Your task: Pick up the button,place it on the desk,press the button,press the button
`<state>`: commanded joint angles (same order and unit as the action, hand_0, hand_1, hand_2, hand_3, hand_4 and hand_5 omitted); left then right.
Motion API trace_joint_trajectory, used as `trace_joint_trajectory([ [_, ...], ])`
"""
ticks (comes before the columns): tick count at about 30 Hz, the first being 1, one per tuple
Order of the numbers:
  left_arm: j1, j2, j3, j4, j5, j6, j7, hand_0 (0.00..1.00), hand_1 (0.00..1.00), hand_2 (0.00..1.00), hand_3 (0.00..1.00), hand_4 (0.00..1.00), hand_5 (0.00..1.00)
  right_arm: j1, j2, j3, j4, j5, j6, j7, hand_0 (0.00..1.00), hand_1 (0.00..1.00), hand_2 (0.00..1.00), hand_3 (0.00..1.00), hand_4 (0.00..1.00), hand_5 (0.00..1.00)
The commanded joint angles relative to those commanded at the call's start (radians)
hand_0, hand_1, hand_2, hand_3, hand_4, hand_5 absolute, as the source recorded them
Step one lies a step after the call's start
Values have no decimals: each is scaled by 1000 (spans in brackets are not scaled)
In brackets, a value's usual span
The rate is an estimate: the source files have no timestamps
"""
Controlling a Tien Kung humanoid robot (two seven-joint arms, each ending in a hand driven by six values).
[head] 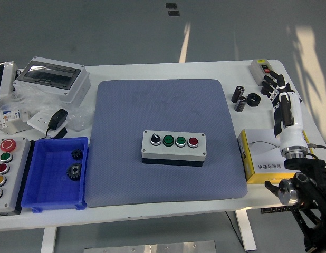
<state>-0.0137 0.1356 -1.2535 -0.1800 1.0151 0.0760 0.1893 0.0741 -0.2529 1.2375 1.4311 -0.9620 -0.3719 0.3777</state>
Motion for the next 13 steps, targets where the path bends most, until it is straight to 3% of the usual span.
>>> trace_joint_trajectory([
  [13,-1,-3,-5,0,2,1,1,624,574,554,608,614,195,3,-1,-8,3,-15,-5,-6,819,806,791,779,896,882],
])
